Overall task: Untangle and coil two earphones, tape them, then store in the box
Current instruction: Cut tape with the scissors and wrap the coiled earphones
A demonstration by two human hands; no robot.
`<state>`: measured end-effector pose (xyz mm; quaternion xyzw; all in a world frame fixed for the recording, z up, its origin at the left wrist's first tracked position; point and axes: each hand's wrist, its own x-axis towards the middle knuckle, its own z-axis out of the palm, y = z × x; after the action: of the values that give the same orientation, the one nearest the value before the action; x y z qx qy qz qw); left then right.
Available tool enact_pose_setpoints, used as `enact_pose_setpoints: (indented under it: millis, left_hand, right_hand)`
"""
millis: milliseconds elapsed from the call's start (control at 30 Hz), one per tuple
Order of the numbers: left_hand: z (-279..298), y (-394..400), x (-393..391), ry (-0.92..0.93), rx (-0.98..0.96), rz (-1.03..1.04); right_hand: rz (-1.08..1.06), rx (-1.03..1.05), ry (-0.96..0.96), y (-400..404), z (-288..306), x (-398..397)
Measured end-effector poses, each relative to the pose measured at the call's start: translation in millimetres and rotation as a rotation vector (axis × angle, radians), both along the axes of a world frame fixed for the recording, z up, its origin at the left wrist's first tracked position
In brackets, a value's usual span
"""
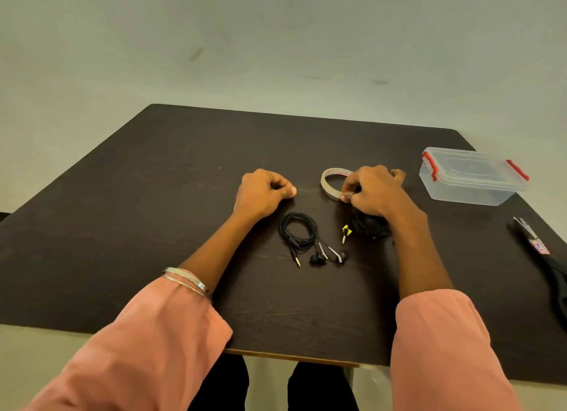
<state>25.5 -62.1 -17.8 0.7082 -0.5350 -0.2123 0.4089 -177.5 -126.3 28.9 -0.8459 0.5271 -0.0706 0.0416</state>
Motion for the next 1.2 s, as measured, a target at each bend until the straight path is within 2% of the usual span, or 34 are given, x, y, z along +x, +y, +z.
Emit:
enact_pose_setpoints:
  millis: [167, 367, 433, 533, 567, 667, 800, 867, 1033, 1200]
  left_hand:
    - [8, -5, -12, 0.055, 0.07, 0.029]
    - [12, -8, -32, 0.052, 0.071, 0.087]
    - [12, -10, -35, 0.102, 0.05, 0.074]
    - [13, -10, -42, 0.139, 0.007, 0.031]
    - [14, -9, -46, 0.145, -0.007, 0.017]
    - [15, -4, -58, 0.113, 0.0, 0.026]
    - [17, 0, -65, 0.092, 0.026, 0.059]
    - [19, 1, -67, 0.082, 0.035, 0.05]
    - [19, 5, -64, 0.105, 0.036, 0.018]
    - [18, 9, -56, 0.144, 0.006, -0.05]
  right_hand:
    - [0.021, 0.07, -0.089, -1, -1, -16]
    - [0.023, -0.037, -0.546, 29, 10, -62]
    - [-0.056, -0.075, -0.627, 48, 10, -82]
    - [-0.313, -0.156, -0.684, 71, 0, -118]
    - [-0.423, -0.214, -0.656, 78, -4, -132]
    - [-0.758, -0.349, -0.405, 99, -15, -168]
    - [-1.068, -0.166, -0.176, 117, -31, -193]
    - [-1.098, -0.099, -0.117, 119, -34, -198]
    - [-1.018, -0.109, -0.014, 118, -25, -203]
    - [-0.962, -0.091, -0.042, 119, -4, -191]
